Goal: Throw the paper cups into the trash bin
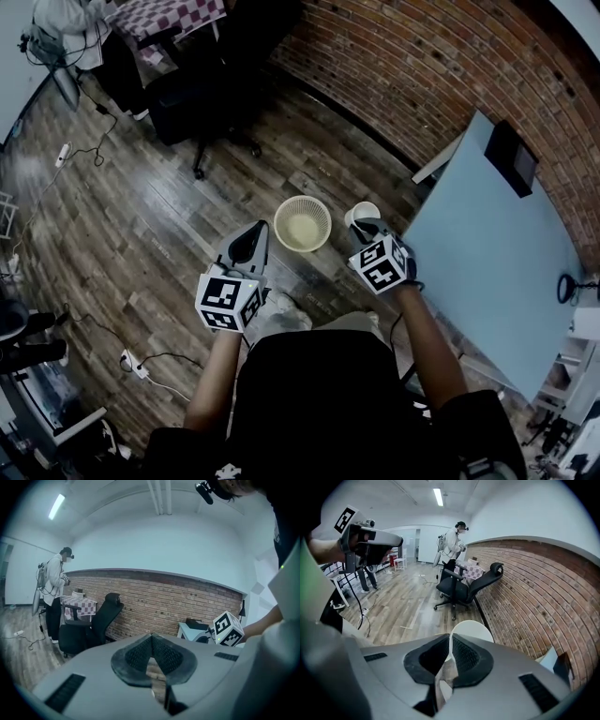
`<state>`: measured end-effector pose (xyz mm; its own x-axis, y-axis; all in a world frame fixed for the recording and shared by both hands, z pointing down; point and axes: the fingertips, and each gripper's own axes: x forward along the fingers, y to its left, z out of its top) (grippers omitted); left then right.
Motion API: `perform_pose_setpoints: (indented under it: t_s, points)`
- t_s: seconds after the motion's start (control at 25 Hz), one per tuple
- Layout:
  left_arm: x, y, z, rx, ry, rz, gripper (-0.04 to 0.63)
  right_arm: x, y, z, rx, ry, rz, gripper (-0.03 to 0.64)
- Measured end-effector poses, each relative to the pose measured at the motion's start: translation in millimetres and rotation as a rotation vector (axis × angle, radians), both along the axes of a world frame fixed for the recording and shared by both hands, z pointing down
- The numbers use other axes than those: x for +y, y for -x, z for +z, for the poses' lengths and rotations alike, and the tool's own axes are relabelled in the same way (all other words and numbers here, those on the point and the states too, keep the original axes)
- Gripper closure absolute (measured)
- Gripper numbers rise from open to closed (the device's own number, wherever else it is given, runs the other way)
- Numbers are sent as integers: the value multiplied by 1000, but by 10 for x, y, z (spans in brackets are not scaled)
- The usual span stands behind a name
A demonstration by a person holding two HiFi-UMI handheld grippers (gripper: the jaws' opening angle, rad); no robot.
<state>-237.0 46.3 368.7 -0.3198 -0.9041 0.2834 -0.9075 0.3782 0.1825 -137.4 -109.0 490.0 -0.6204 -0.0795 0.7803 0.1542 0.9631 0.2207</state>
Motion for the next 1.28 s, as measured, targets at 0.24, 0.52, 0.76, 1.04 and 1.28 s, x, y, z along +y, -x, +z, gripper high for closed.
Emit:
perform_pose_setpoints:
  t_s: [0.24,0.52,0.76,1.04,1.28]
  points:
    - [423,239,257,58,35,-42,594,303,272,40,27,18,-21,591]
    - [556,334,615,136,72,-103,594,415,537,292,84,31,-96,591]
    - [511,398,936,199,117,-139,594,352,792,629,123,78,-113,591]
    - [221,521,1345,241,158,-119,594,296,1083,1222,161,118,-141,591]
    - [87,577,1903,316,207,-133,594,248,1275,1773,199,163,-143,591]
